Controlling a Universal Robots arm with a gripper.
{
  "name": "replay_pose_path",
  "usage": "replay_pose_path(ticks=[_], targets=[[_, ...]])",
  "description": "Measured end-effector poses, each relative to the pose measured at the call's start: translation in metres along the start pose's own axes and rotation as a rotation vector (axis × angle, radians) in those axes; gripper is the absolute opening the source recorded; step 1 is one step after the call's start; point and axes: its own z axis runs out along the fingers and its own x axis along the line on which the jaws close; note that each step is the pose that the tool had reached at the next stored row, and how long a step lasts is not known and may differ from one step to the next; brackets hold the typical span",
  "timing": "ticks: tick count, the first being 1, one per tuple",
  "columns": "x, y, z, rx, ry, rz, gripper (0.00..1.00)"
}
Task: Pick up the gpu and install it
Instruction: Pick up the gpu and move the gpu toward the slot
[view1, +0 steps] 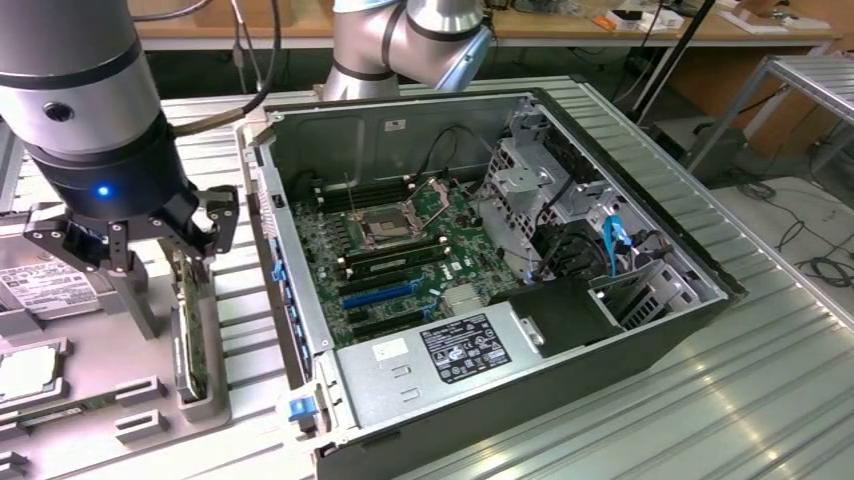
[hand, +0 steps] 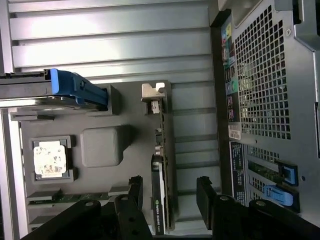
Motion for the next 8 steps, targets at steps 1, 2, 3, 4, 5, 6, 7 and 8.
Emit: replay_pose_path(ticks=[1, 2, 3, 4, 5, 6, 7, 8], targets=[[0.0, -0.0003, 0.0021, 0.0, 0.0001, 0.0, 0.56], [0.001, -0.0007, 0.0049, 0.0, 0.0, 0.0, 0.56], [0.001, -0.0012, 0.0084, 0.0001, 0.0001, 0.0, 0.56], [0.002, -0.0015, 0.0116, 0.0, 0.0, 0.0, 0.56], [0.002, -0.0017, 0.0135, 0.0, 0.0, 0.0, 0.56], [0.002, -0.0018, 0.0148, 0.0, 0.0, 0.0, 0.56], [0.002, -0.0019, 0.016, 0.0001, 0.0001, 0.0, 0.56], [0.003, -0.0021, 0.0175, 0.0, 0.0001, 0.0, 0.56]])
